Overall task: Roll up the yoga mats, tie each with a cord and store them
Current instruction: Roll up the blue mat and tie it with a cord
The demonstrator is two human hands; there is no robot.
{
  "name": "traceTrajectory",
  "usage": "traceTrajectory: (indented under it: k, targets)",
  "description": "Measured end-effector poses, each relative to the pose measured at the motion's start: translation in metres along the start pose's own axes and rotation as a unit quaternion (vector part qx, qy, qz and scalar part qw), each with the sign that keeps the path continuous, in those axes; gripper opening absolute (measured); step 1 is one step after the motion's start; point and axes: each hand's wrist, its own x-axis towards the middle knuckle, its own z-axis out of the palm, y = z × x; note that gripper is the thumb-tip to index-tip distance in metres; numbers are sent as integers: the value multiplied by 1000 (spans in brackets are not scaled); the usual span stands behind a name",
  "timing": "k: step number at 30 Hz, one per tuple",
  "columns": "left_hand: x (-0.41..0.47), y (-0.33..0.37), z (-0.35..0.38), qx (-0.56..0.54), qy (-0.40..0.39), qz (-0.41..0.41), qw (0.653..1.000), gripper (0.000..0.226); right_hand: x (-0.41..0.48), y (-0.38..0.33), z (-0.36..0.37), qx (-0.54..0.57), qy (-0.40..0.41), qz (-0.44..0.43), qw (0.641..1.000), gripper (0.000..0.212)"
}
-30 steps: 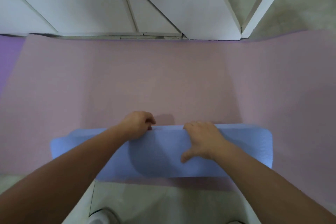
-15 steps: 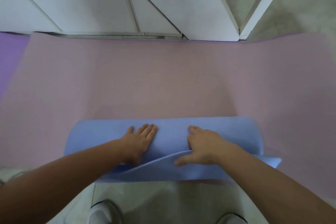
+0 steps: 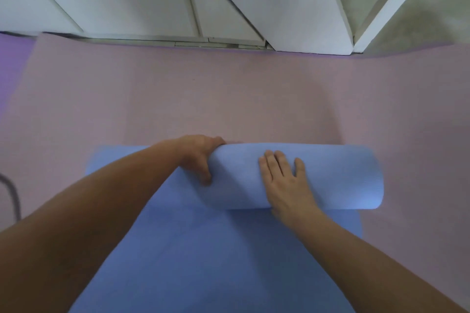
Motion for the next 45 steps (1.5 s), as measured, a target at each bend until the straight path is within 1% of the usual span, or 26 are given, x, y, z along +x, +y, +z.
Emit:
traceTrajectory:
  k: [2,4,5,6,7,8,9,12,13,14,16,17,18,21,22,24,27,29,31,33,36,38,40,42,44,45]
  targets:
    - [0,-8,3,16,32,4,999,113,10,1,5,-2,-4,0,1000,106]
    - [-7,-15,5,84,132,31,987,114,21,5,1,7,-9,-6,1000,109]
    - [-12,-18,8,119,199,68,970,104,26,10,-4,12,-9,-9,1000,107]
    - [-18,-19,13,146,266,114,946,87,30,15,-9,13,-2,-22,1000,103]
    - [-25,-18,19,158,312,151,925,68,36,20,-15,21,-1,-36,999,98]
    - [-33,-17,29,166,329,170,914,58,41,24,-20,31,-2,-45,999,95]
    - [-40,-15,41,186,325,167,912,63,46,28,-26,39,-4,-46,998,94]
    - [-46,-10,74,268,226,69,934,131,57,32,-34,48,-27,-41,998,100]
    - [-43,-6,80,272,207,36,939,140,57,30,-36,39,-20,-43,998,102]
    - [-36,-4,83,266,214,20,939,136,54,29,-36,17,5,-45,999,104]
    - [-24,-3,79,256,254,31,932,111,43,31,-29,-13,68,-49,996,102]
    - [-19,-7,73,249,268,39,930,103,37,32,-22,-17,113,-66,991,99]
    - [-14,-12,67,239,271,52,931,101,30,33,-15,-27,130,-80,988,100]
    - [-13,-18,37,196,206,71,956,88,24,28,-3,-37,81,-66,994,128]
    - [-14,-16,20,185,199,66,960,78,29,27,-4,-27,92,-46,994,127]
    - [-11,-13,-20,190,201,52,960,65,50,30,-19,-12,112,-12,994,113]
    - [-6,-8,-69,188,185,20,965,66,84,49,-62,-26,115,-18,993,97]
    - [5,-8,-80,188,201,7,961,67,103,65,-79,-42,96,-36,994,86]
    - [21,-11,-76,200,227,-3,953,65,120,73,-77,-62,104,-23,992,83]
    - [42,-17,-65,221,258,1,941,64,132,73,-65,-83,115,0,990,87]
    - [61,-30,-58,234,277,10,932,67,149,75,-38,-82,203,4,976,82]
    - [64,-36,-54,231,302,39,924,68,152,77,-32,-87,245,-7,966,80]
    - [63,-41,-39,243,351,76,901,67,142,71,-24,-89,262,5,961,73]
    - [61,-39,-12,260,421,93,864,54,122,58,-12,-77,245,15,966,64]
    - [56,-31,18,276,475,96,831,33,102,50,-15,-34,185,4,982,74]
    - [54,-27,31,287,483,82,823,31,96,49,-25,9,166,-3,986,76]
